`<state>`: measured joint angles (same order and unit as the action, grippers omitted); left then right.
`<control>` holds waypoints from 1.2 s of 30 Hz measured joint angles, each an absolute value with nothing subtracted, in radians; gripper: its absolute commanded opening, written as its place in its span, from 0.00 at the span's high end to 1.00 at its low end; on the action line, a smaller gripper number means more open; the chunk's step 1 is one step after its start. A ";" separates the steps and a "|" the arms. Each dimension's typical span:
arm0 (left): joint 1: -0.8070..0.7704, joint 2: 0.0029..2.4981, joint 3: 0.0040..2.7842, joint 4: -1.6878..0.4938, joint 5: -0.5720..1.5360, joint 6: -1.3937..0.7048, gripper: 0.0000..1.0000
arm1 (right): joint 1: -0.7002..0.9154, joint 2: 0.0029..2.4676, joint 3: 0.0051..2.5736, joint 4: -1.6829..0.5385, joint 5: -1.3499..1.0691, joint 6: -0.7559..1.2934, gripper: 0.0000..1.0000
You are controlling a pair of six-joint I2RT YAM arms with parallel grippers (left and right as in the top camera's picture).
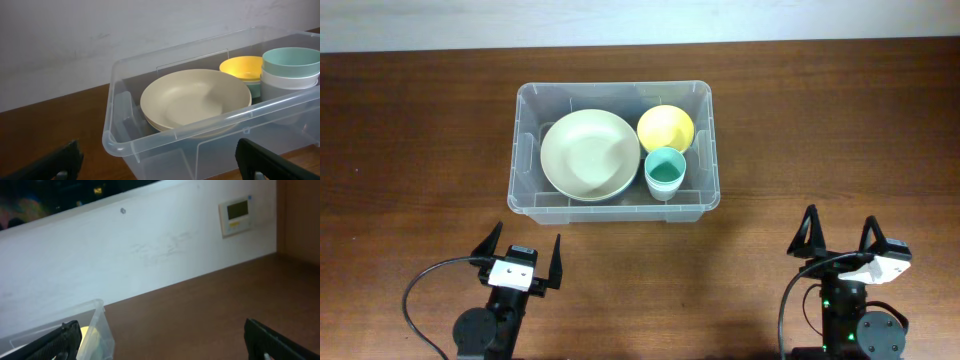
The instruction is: Pack container
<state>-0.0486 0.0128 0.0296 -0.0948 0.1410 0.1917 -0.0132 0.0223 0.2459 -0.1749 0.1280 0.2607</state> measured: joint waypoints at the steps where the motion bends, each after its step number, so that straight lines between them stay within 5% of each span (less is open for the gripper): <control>1: -0.049 0.013 0.030 -0.095 0.141 0.192 0.00 | -0.018 0.019 0.237 -0.164 0.117 0.253 0.01; 36: -0.049 0.013 0.030 -0.095 0.141 0.192 0.00 | 0.016 0.015 0.012 0.012 0.017 0.224 0.01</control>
